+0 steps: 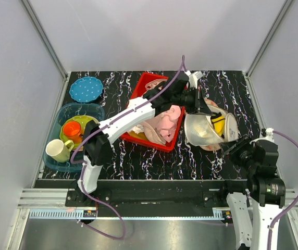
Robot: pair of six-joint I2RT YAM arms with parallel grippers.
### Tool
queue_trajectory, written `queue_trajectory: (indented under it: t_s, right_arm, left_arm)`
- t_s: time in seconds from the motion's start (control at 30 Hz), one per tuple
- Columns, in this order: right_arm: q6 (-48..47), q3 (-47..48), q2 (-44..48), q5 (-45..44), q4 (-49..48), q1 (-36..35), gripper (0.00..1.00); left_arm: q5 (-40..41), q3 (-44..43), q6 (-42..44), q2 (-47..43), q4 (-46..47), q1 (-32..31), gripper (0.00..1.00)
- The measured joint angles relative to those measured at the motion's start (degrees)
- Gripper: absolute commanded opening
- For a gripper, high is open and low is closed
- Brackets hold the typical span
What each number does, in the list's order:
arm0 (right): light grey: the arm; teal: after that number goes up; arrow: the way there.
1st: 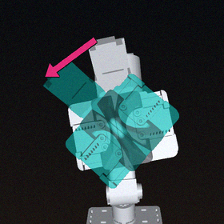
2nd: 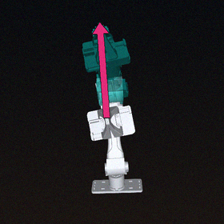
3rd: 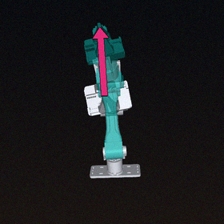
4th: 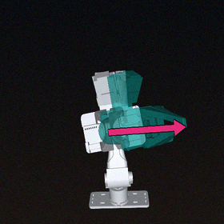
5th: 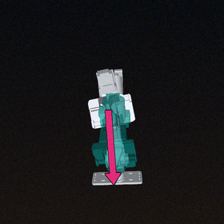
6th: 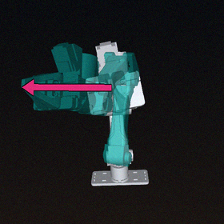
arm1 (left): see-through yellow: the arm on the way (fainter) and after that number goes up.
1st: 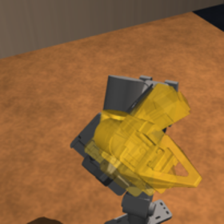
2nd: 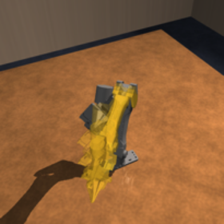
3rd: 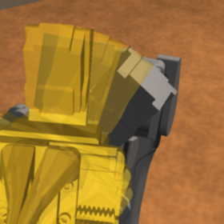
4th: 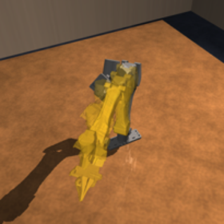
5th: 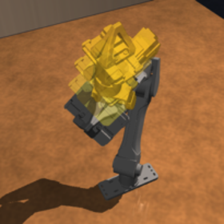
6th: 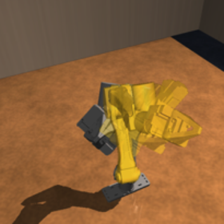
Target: Unzip the laundry bag and remove the bra
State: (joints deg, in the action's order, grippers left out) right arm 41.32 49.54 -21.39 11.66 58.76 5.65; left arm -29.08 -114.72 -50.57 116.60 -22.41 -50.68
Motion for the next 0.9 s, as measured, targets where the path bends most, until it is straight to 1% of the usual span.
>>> queue_trajectory:
  t_s: [0.03, 0.13, 0.2, 0.23, 0.33, 0.37, 0.43, 0.47, 0.5, 0.6, 0.67, 0.7, 0.77, 0.9]
  right_arm:
    - [-0.5, 1.33, -0.63, -0.63, 0.61, 0.02, 0.7]
    - [-2.47, 5.73, -3.15, -2.62, 1.51, 0.02, 0.84]
    - [-3.8, 7.87, -4.76, -3.85, 1.53, 0.02, 0.85]
    - [-4.5, 8.63, -5.57, -4.33, 1.51, 0.02, 0.84]
    - [-5.97, 10.29, -9.2, -3.82, 1.42, 0.02, 0.73]
    - [-6.19, 10.43, -10.32, -3.32, 1.05, 0.02, 0.62]
    - [-6.32, 10.32, -12.57, -2.03, -0.35, 0.02, 0.48]
    - [-6.19, 10.05, -12.9, -1.84, -1.16, 0.02, 0.38]
    - [-6.05, 9.57, -12.87, -1.75, -1.95, 0.02, 0.36]
    - [-5.35, 6.75, -11.85, -2.12, -4.33, 0.02, 0.34]
    - [-5.22, 4.74, -11.93, -2.1, -5.29, 0.02, 0.37]
    - [-5.2, 3.45, -12.33, -1.88, -6.1, 0.02, 0.4]
    - [-5.07, 0.52, -13.64, -1.44, -7.37, 0.02, 0.43]
    - [-5.07, -5.2, -15.41, -0.26, -8.37, 0.02, 0.54]
  left_arm:
    - [-1.2, -0.83, 0.0, 0.57, 0.9, -0.33, 0.0]
    - [-4.39, -2.67, 0.04, 2.32, 3.32, -1.25, 0.0]
    - [-6.36, -2.78, 0.11, 3.23, 4.61, -1.88, 0.0]
    - [-7.04, -2.78, 0.15, 3.63, 4.92, -2.08, 0.0]
    - [-8.59, -1.25, 0.2, 4.02, 6.03, -2.67, 0.0]
    - [-8.94, -0.5, 0.2, 4.02, 6.51, -2.71, 0.0]
    - [-9.64, 1.38, 0.2, 4.02, 7.56, -2.71, 0.0]
    - [-9.94, 2.89, 0.15, 3.98, 8.37, -2.71, 0.0]
    - [-10.21, 4.61, 0.09, 3.78, 9.2, -2.71, 0.0]
    - [-10.88, 10.62, -0.42, 3.34, 11.69, -2.71, 0.0]
    - [-11.37, 14.6, -0.42, 3.15, 12.28, -2.84, 0.0]
    - [-11.5, 16.02, -0.42, 3.15, 12.61, -2.89, 0.0]
    - [-11.69, 18.53, -0.39, 2.93, 13.22, -2.93, 0.0]
    - [-12.04, 20.83, -0.5, 2.05, 14.27, -2.93, 0.0]
